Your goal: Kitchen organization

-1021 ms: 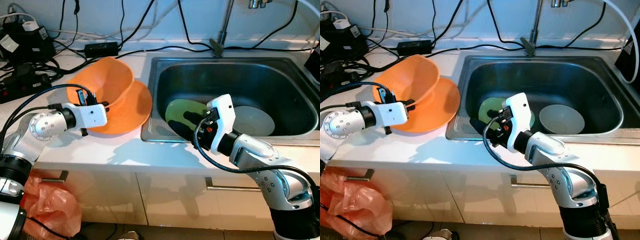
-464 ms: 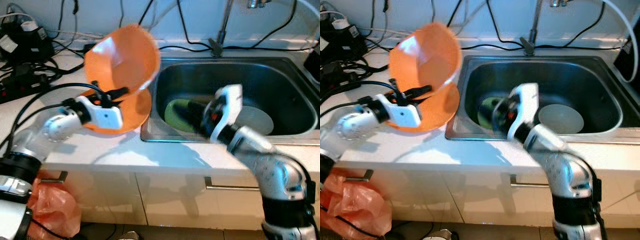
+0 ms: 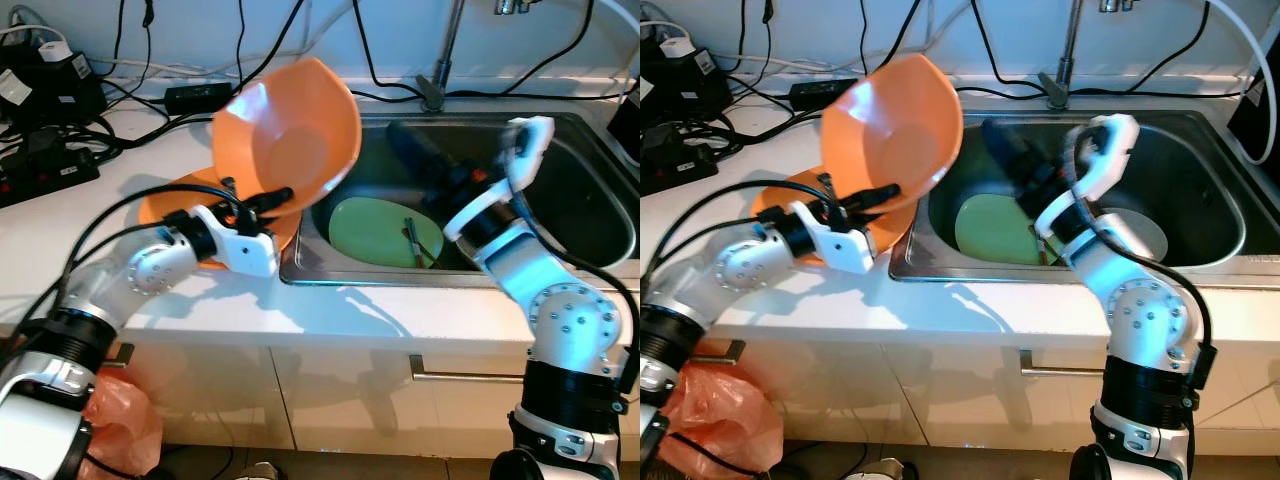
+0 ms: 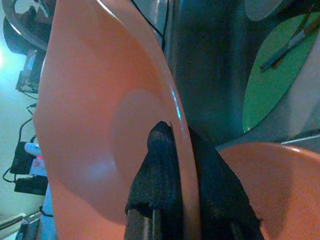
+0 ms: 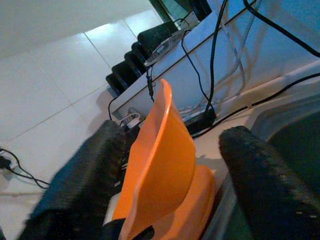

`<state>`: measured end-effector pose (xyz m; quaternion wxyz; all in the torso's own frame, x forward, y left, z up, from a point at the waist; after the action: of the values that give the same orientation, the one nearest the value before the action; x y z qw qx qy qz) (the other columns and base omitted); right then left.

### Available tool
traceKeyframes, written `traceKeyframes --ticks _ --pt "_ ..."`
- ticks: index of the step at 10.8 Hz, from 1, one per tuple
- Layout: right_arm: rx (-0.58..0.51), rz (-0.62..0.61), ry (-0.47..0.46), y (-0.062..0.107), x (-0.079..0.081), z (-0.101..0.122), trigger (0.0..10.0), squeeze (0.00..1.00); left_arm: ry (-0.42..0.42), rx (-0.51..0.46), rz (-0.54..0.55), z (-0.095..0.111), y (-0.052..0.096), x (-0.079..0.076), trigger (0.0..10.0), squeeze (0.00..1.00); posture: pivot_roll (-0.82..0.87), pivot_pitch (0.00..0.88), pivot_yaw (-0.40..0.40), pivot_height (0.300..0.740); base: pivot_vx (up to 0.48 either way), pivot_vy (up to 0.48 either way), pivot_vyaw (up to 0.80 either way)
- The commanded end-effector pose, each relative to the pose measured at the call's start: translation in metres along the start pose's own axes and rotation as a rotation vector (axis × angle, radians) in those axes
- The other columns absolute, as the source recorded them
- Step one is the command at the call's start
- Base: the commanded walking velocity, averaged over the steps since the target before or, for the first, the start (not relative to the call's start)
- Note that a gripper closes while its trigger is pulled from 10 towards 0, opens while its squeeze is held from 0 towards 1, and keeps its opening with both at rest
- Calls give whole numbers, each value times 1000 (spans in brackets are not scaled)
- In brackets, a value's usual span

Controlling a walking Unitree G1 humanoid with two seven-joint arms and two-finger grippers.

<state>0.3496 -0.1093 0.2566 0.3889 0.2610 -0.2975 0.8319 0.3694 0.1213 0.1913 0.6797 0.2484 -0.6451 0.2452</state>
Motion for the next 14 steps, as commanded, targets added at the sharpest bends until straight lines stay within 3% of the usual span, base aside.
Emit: traceKeyframes --ticks 1,2,3,10,14 --pt "-16 27 1 -3 10 6 10000 937 -22 -12 34 1 -2 9 0 0 104 46 56 740 0 0 0" --pt "-15 32 -2 -2 11 5 10000 937 -23 -14 35 2 -2 8 0 0 104 46 56 740 0 0 0" --pt "-13 34 -10 -2 11 5 10000 24 -26 -30 37 7 -3 7 0 0 105 49 55 740 0 0 0" --pt "94 37 38 -25 14 -10 10000 0 -18 -190 62 49 -28 8 0 0 102 55 50 740 0 0 0" --pt "210 -124 150 -39 -5 -14 10000 0 -21 -207 63 55 -29 7 0 0 104 57 49 740 0 0 0"
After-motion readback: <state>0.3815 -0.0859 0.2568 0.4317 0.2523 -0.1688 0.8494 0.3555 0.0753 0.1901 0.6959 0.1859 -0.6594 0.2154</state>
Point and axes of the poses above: a point about 5 cm out from each wrist's last joint towards the gripper, its own y axis pointing back from the gripper into the wrist, its own z axis along the axis of the wrist's last joint, x = y × z, the point moved 5 cm from there along -y, pointing out of the wrist towards the gripper, and after that the axes turned 8 degrees about -y, right-handed, at the moved point
